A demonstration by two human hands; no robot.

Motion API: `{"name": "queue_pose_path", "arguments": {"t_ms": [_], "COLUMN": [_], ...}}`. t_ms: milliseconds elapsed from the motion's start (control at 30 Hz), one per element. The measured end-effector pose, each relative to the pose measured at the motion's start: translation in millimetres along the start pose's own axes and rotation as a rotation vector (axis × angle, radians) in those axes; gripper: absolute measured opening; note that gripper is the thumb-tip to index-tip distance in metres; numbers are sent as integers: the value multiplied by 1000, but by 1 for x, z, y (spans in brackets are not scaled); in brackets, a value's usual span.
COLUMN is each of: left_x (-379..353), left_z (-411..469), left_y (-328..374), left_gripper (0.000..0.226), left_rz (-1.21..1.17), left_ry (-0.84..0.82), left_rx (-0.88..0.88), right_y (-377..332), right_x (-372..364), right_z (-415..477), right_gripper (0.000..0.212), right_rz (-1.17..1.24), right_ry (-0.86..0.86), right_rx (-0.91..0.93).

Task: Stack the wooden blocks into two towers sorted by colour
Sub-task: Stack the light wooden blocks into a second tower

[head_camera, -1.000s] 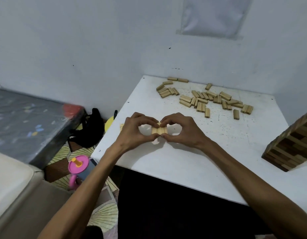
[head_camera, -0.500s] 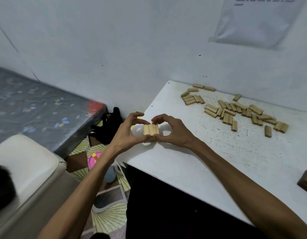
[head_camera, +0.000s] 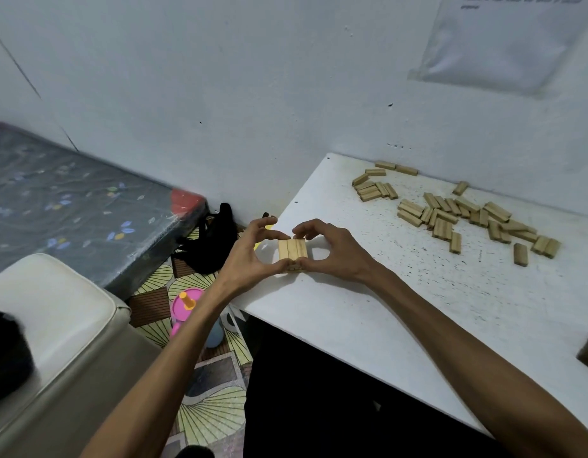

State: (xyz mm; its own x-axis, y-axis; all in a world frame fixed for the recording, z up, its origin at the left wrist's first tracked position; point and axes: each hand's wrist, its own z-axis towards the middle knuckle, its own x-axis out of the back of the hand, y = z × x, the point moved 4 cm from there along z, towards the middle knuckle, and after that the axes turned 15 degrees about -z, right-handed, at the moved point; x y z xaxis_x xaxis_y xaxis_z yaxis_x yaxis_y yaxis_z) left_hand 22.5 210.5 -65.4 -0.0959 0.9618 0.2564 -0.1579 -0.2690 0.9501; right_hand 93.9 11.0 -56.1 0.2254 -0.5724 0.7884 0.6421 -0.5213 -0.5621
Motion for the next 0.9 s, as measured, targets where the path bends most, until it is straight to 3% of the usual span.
{"name": "queue_pose_path", "arguments": {"t_ms": [900], "left_x": [-3], "left_z": [1], "left_y": [-5], "left_gripper": [85], "left_rz": [-17], "left_ry": [-29], "left_rx": [12], "right_y": [4], "right_x": [-3], "right_z": [-1], "right_gripper": [59], "right_rz": [9], "right_ry": [-23], "right_rx": [-41]}}
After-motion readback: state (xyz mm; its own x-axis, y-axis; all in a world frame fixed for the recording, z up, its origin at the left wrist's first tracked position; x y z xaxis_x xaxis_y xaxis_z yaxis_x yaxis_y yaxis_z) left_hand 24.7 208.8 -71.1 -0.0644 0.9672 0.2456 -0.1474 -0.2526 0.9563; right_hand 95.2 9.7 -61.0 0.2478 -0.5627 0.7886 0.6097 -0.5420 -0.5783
